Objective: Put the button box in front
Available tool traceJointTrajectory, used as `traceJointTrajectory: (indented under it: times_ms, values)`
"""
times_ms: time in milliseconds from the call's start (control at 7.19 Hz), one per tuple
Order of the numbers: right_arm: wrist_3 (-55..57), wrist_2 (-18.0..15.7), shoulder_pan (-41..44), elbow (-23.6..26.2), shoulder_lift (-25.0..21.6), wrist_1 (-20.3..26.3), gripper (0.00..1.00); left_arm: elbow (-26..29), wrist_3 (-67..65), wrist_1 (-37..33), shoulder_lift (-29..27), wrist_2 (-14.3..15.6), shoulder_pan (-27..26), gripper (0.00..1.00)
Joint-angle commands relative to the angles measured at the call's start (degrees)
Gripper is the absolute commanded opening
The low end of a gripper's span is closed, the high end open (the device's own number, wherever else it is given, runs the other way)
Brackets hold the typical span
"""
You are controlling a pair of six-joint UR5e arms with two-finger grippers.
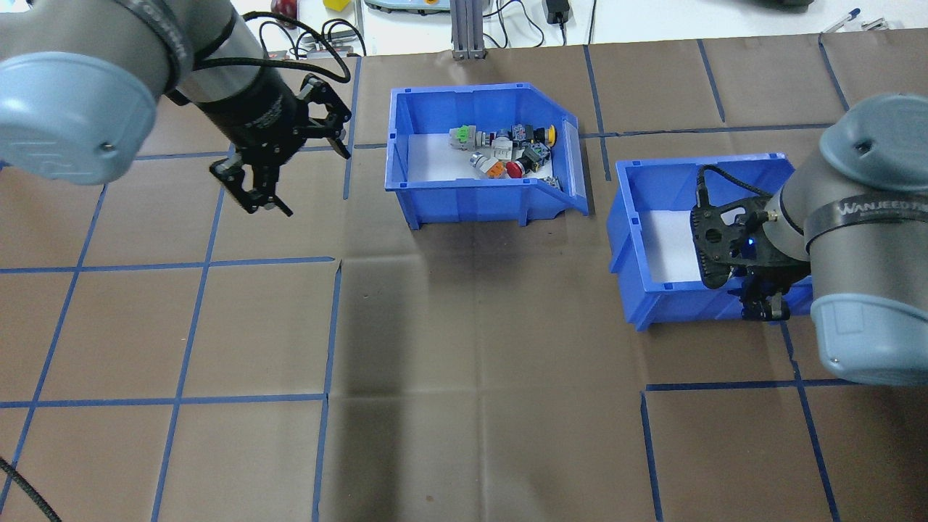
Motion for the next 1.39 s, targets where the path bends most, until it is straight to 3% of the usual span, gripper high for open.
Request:
traceJointTrajectory:
  times_ms: [0, 139, 417, 974, 1252]
  values:
    - [3.78, -0.06, 4.33, 1.73, -1.88, -0.06, 0.1, -0.33, 36.24, -4.41, 6.09, 6.08, 0.78, 0.99]
    - [8.14, -0.06, 7.84, 1.73, -1.88, -0.06, 0.1, -0.76, 44.74, -6.87, 8.12, 6.28, 0.86, 0.99]
    - [17.37, -0.06, 16.27, 1.73, -1.45, -0.32, 0.11, -3.21, 48.77, -6.54, 9.36, 6.11, 0.87, 0.99]
    - [35.48, -1.02, 38.85, 1.47, 8.98, -14.26, 0.13, -6.31, 49.23, -4.43, 9.11, 5.59, 3.84, 0.99]
    - [39.11, -2.34, 42.67, 1.38, 13.21, -17.87, 0.13, -6.48, 50.1, -4.34, 9.02, 5.67, 4.03, 0.99]
